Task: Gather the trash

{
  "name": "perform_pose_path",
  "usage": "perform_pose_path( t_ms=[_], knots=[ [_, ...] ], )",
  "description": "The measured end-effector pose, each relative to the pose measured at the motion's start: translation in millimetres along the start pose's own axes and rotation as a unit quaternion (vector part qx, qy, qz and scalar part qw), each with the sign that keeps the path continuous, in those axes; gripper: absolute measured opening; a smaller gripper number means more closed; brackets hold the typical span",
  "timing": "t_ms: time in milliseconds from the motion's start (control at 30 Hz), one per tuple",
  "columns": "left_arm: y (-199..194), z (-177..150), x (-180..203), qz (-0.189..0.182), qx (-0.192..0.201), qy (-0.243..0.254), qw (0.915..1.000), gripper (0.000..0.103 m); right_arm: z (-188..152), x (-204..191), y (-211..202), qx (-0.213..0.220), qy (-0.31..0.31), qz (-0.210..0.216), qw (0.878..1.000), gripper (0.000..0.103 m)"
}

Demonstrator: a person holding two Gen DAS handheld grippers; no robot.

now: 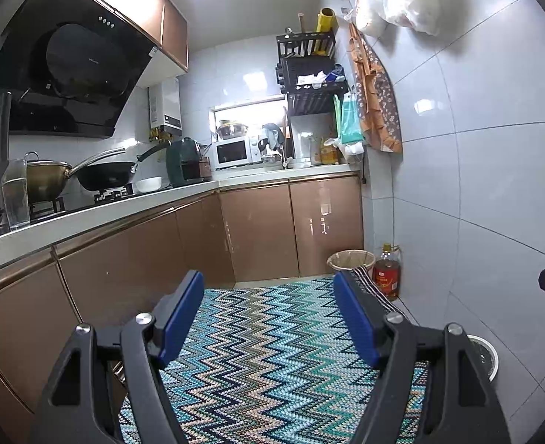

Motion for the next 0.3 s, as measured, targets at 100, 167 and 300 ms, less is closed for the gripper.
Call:
perform_pose_path(
  t_ms=[100, 167, 300],
  knots=[
    [2.2, -1.9, 2.2, -0.005, -0.004, 0.002, 1.0000, 0.071, -1.6, 0.8, 1.0, -0.002, -0.001, -0.004, 1.000, 0.103],
    [3.9, -3.4, 3.3, -0.007, -0.007, 0.003, 0.9999, 0.071, -3.8, 1.0, 1.9, -0.006, 0.000, -0.006, 1.000, 0.103],
    [8.5, -6.4, 5.3, -0.011, -0.014, 0.004, 0.9998, 0.071, -7.0, 3.9, 5.4, -0.012, 0.003, -0.009, 1.000, 0.103]
  ],
)
Point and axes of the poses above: each gripper's, at about its wrist camera, not at the fingertips, and y roughly the way its jaws point, x to its right, z to its top, the point moved 6 cm from there along y, roughly the way its jaws point, and after that the axes turned 8 degrees about -x, right-handed, at the moved point
